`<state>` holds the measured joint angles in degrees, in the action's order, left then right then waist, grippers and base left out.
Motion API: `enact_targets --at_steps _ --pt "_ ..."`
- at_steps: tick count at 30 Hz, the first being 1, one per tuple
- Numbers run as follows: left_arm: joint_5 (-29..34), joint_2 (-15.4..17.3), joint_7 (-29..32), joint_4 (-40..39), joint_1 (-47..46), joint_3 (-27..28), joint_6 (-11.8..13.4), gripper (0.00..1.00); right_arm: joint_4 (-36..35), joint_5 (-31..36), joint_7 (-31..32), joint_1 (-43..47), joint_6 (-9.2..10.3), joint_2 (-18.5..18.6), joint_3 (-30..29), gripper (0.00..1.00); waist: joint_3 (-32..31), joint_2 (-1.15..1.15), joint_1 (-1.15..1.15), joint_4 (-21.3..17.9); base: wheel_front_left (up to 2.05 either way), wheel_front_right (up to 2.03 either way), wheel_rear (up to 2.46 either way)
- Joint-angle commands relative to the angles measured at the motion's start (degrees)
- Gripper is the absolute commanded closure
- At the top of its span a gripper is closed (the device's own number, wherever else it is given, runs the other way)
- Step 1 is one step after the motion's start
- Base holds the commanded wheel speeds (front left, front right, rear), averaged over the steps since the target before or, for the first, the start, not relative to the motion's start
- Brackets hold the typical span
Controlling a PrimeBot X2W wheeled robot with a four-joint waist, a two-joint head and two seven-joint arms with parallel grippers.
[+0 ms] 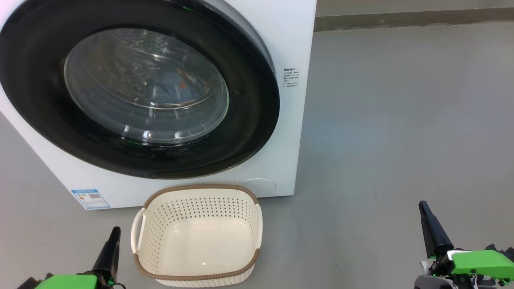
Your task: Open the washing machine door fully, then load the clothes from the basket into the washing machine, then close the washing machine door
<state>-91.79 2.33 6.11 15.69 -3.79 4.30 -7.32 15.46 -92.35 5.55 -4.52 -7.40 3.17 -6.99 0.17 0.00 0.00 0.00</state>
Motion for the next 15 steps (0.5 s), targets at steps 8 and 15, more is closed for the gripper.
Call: enact_targets --at_steps 8,15 --pt "-0.5 0.7 0.2 -1.6 -2.4 2.0 -0.2 1.0 -1.5 -0.2 0.6 -1.6 -0.09 0.1 0.9 1.0 0.0 0.0 0.0 0.0 0.0 0.0 0.0" --pt "-0.5 0.7 0.2 -1.6 -2.4 2.1 -0.2 1.0 -1.5 -0.2 0.6 -1.6 -0.09 0.0 0.9 1.0 0.0 0.0 0.0 0.0 0.0 0.0 0.0"
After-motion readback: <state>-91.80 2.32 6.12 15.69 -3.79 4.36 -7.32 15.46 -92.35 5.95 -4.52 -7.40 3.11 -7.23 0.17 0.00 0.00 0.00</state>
